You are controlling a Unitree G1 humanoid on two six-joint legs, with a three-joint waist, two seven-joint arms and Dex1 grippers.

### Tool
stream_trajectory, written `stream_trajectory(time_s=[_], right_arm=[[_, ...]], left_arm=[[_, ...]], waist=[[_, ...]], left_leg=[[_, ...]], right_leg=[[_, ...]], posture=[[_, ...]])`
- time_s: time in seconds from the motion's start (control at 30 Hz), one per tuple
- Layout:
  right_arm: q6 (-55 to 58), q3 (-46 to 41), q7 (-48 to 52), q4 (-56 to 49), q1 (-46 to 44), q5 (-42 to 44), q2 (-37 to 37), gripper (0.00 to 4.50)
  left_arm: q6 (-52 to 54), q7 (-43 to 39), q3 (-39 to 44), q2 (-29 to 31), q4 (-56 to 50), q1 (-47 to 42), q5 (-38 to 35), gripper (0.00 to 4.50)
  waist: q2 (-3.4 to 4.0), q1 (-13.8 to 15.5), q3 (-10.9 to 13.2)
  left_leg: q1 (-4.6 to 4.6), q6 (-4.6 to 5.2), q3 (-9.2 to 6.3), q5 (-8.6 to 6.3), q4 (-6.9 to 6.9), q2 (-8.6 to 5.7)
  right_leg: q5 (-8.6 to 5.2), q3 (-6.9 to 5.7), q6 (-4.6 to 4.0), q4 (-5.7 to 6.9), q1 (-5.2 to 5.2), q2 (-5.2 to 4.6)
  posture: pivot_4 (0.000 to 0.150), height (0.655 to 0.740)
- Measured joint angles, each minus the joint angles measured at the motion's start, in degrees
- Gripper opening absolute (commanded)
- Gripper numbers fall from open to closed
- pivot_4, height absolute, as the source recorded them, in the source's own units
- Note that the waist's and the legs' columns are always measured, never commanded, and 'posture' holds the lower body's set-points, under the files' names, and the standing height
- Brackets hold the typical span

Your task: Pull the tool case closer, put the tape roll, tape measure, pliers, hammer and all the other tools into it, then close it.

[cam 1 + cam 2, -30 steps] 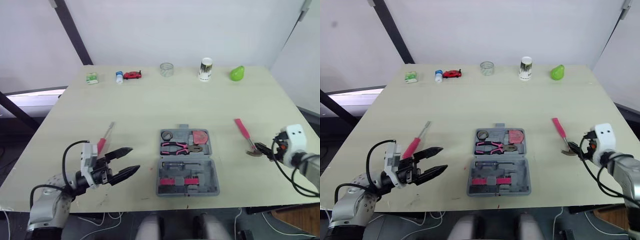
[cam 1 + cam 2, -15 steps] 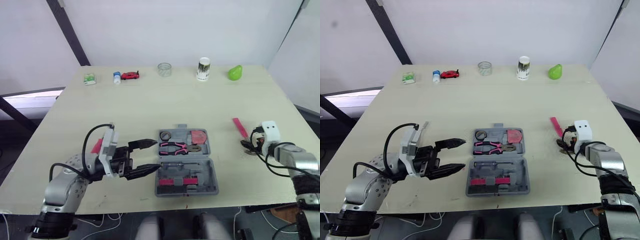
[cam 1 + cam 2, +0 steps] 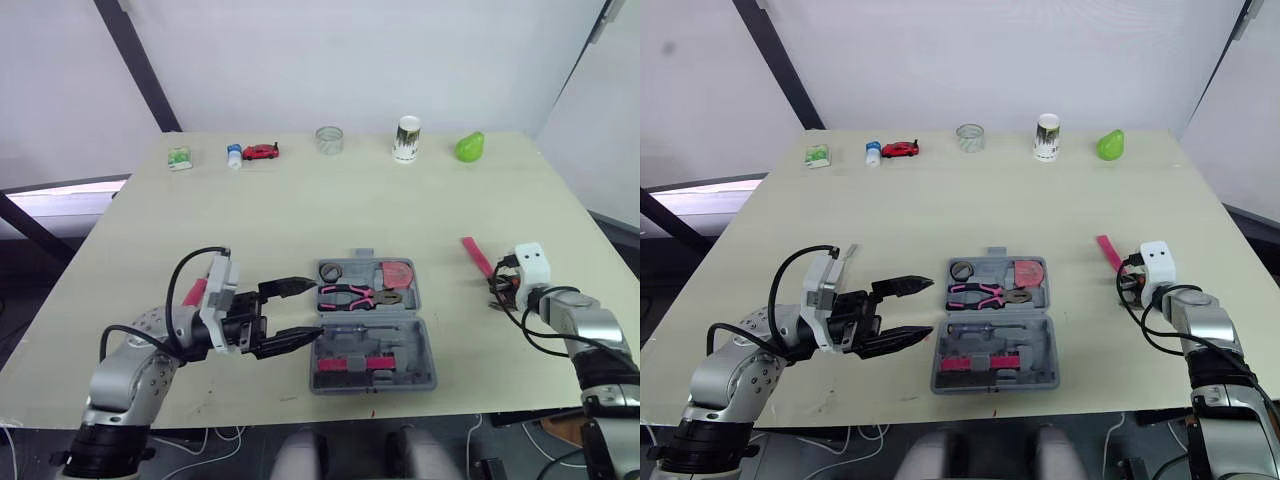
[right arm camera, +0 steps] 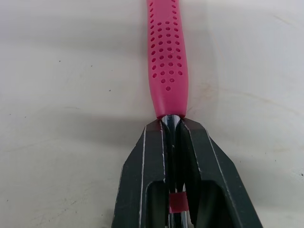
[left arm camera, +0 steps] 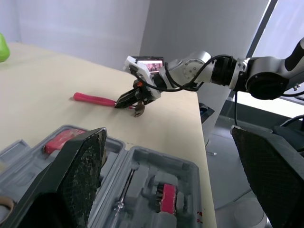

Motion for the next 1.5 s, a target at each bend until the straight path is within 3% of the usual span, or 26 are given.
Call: stream_trajectory(time_s=[0.33,0.53,0.8,1.17,1.3,1.5], right_arm=[[16.54,-5.76,-5.31,-31.31,19.42,6.15,2.86,0.05],[21.23,-7.55,-6.17,-43.51,26.98,9.38,3.7,0.05],[25.29,-6.88,-10.73,-55.09,32.82,10.23,8.44,0.05],[28.68,-1.36,-17.44,-63.48,36.29,9.83,15.34,0.05],[28.91,-0.68,-14.27,-67.69,35.9,11.38,10.15,0.05],[38.81,2.45,-4.43,-75.85,24.07,18.33,-9.08,0.05]], left_arm=[[0.29,0.09,0.04,0.1,-0.33,1.24,-0.6,4.5],[0.88,-0.28,-0.09,0.55,-0.41,1.28,-1.03,4.5],[1.22,-1.31,-0.11,1.37,-0.37,1.14,-1.05,4.5],[1.38,-2.17,-0.08,2.14,-0.37,1.93,-1.47,4.5],[1.44,-3.84,0.41,3.0,-0.36,2.29,-2.26,4.5],[0.61,-7.57,3.16,4.84,2.57,3.71,-2.6,4.5]], waist=[[0.05,0.24,0.03],[0.08,0.07,0.05],[0.09,0.03,0.05],[0.1,0.08,0.06],[0.1,0.03,0.06],[0.15,-0.28,0.11]], left_leg=[[-0.09,0.0,-0.12,0.0,-0.05,0.0],[0.0,0.0,-0.1,0.0,-0.03,0.0],[-0.04,0.0,-0.11,0.0,-0.03,0.01],[-0.04,0.0,-0.13,0.0,-0.03,0.01],[-0.03,0.0,-0.11,0.0,-0.02,0.0],[0.01,0.0,-0.17,0.0,-0.01,0.02]], right_leg=[[-0.01,0.02,0.02,-0.03,-0.07,-0.03],[-0.01,0.11,0.02,-0.01,-0.07,0.02],[-0.02,0.1,0.02,-0.02,-0.09,0.03],[-0.02,0.11,0.02,-0.04,-0.1,0.0],[-0.02,0.14,0.02,-0.04,-0.1,0.0],[-0.03,0.1,0.0,-0.02,-0.11,0.03]], posture=[[0.15,0.74],[0.15,0.74],[0.15,0.74],[0.15,0.74],[0.15,0.74],[0.15,0.74]])
